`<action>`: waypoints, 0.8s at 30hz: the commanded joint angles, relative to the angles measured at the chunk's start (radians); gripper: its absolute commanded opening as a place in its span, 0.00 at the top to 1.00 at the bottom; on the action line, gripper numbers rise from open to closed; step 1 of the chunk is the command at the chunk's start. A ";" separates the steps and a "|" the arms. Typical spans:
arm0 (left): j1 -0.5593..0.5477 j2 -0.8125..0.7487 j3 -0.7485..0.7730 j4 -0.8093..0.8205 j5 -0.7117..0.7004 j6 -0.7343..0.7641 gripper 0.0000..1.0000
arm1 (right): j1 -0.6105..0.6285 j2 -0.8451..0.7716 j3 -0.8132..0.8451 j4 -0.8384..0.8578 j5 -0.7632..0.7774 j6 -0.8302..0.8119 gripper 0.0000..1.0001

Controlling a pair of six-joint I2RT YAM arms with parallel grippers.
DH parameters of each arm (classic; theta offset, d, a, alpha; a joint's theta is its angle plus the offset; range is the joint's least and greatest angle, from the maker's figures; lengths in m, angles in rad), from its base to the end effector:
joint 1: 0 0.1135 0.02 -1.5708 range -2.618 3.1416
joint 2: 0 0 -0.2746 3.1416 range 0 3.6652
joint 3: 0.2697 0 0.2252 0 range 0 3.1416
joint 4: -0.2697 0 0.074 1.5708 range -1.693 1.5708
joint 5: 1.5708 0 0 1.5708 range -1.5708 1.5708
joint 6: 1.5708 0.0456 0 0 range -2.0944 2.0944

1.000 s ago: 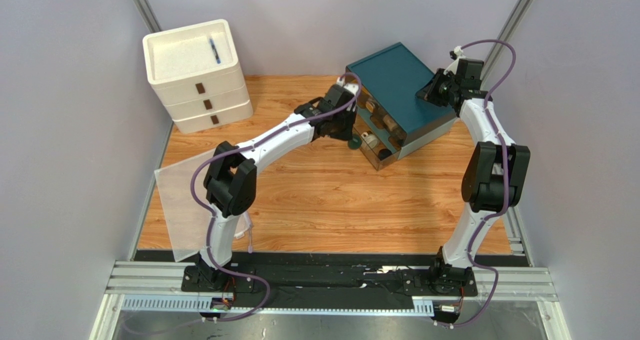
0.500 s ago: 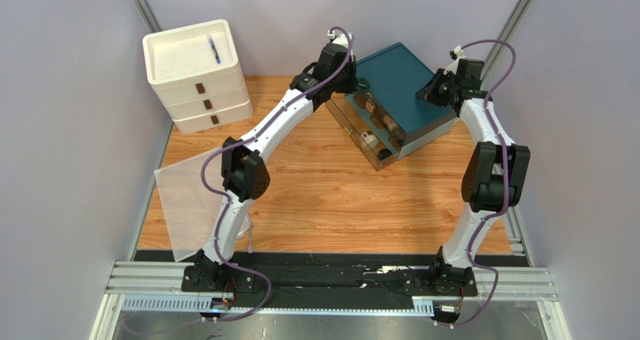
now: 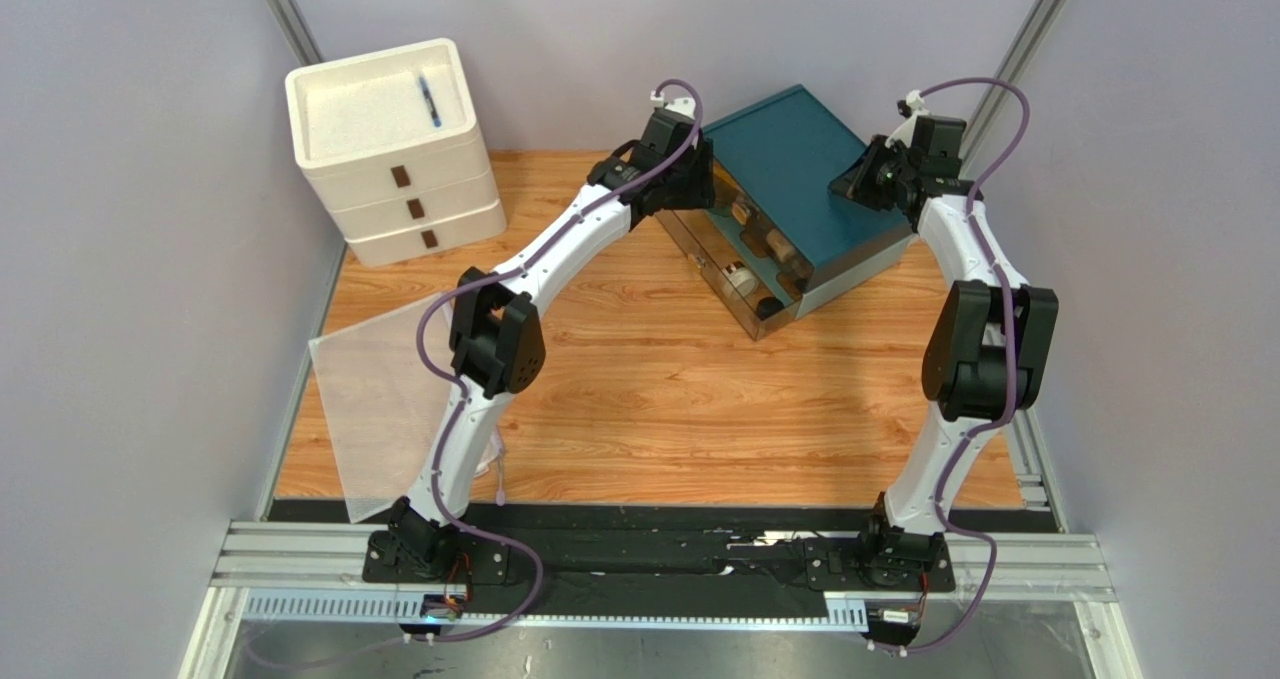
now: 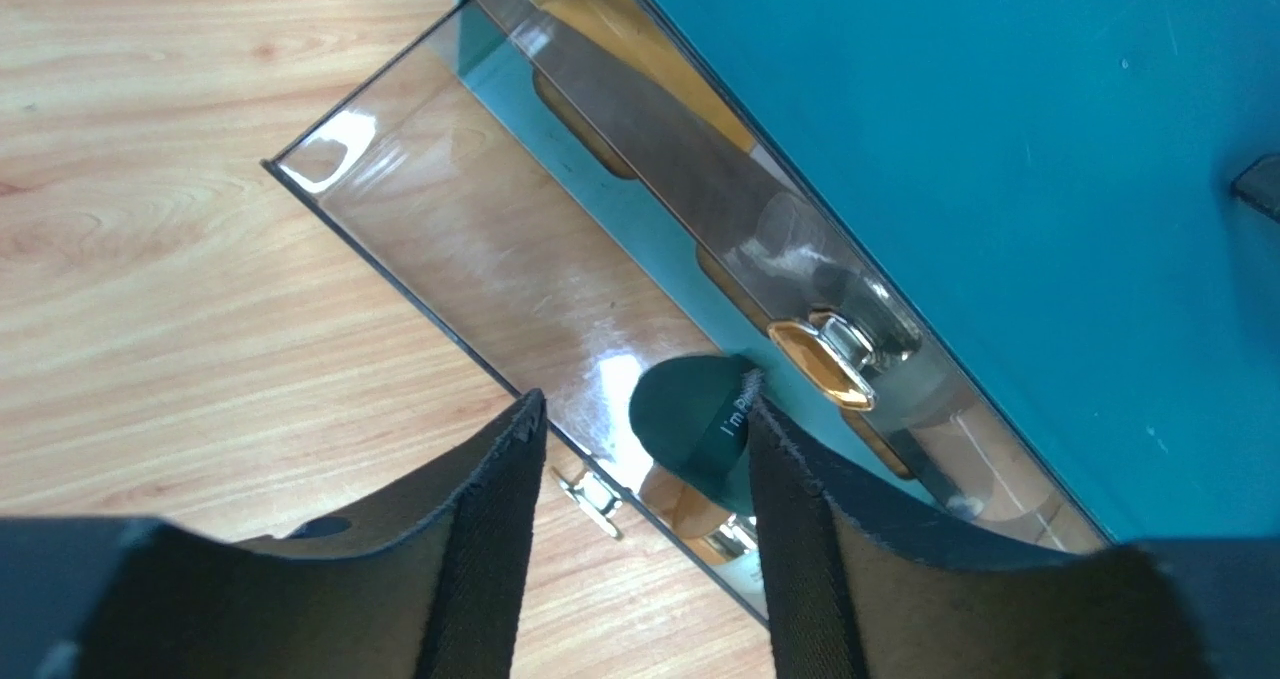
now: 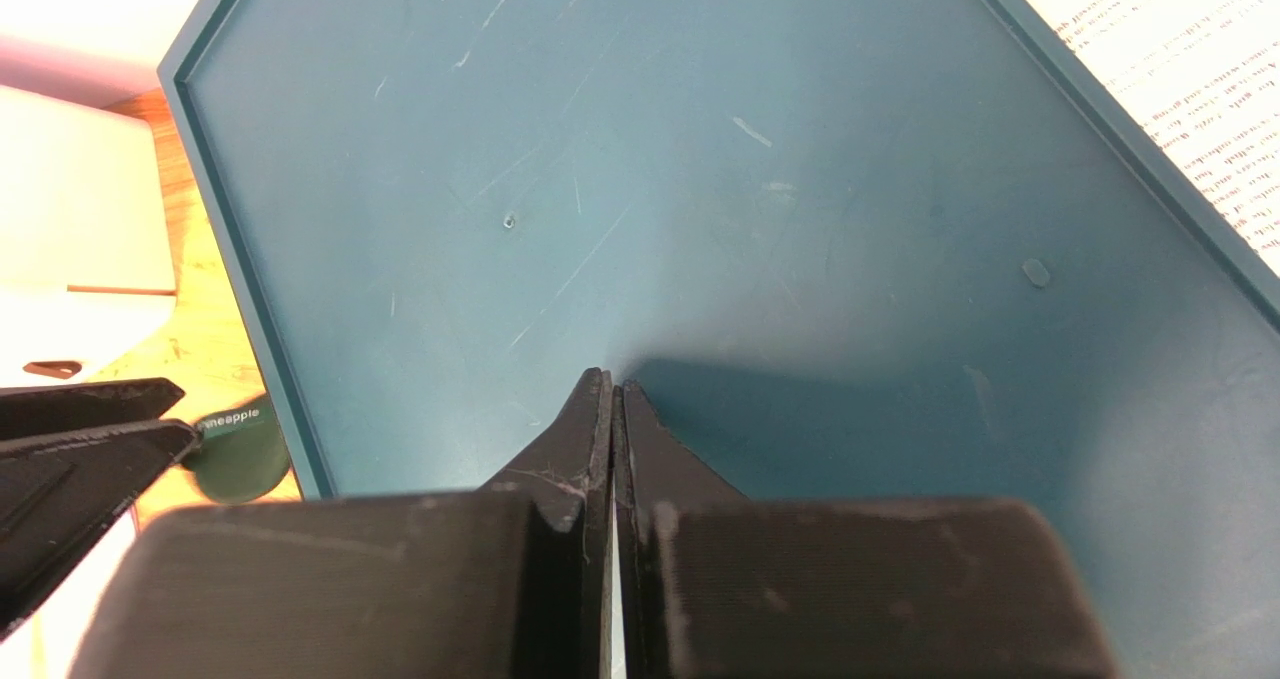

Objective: Organize the makeup

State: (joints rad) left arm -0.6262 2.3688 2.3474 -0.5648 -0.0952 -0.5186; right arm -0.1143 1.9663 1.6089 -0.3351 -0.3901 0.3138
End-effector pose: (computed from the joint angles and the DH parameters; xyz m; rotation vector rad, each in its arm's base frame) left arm 0.4355 -0.3097 0.2945 0.0624 2.2066 -0.5527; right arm 0.4387 -0.0329 0.2730 0.2738 2.2419 0.5473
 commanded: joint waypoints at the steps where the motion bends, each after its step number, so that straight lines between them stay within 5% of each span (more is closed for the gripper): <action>1: 0.003 -0.033 -0.023 0.017 0.035 0.017 0.41 | 0.022 0.201 -0.122 -0.415 0.129 -0.073 1.00; 8: 0.017 -0.072 -0.108 0.040 0.055 0.008 0.40 | 0.022 0.204 -0.124 -0.413 0.129 -0.073 1.00; 11: 0.019 -0.075 -0.120 0.032 0.060 0.000 0.49 | 0.022 0.203 -0.124 -0.415 0.128 -0.073 1.00; 12: 0.020 -0.077 -0.131 0.031 0.069 -0.001 0.53 | 0.022 0.203 -0.124 -0.413 0.128 -0.073 1.00; 13: 0.022 -0.080 -0.138 0.031 0.075 -0.003 0.74 | 0.022 0.203 -0.124 -0.415 0.129 -0.074 1.00; 15: 0.029 -0.094 -0.181 0.025 0.072 -0.018 1.00 | 0.022 0.203 -0.126 -0.413 0.128 -0.073 1.00; 24: 0.080 -0.102 -0.361 0.065 0.179 -0.230 1.00 | 0.022 0.204 -0.124 -0.407 0.128 -0.073 1.00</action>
State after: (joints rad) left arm -0.5716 2.3005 2.0083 -0.5343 -0.0040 -0.6361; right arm -0.1139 1.9701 1.6123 -0.3332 -0.3950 0.3138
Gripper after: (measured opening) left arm 0.000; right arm 0.003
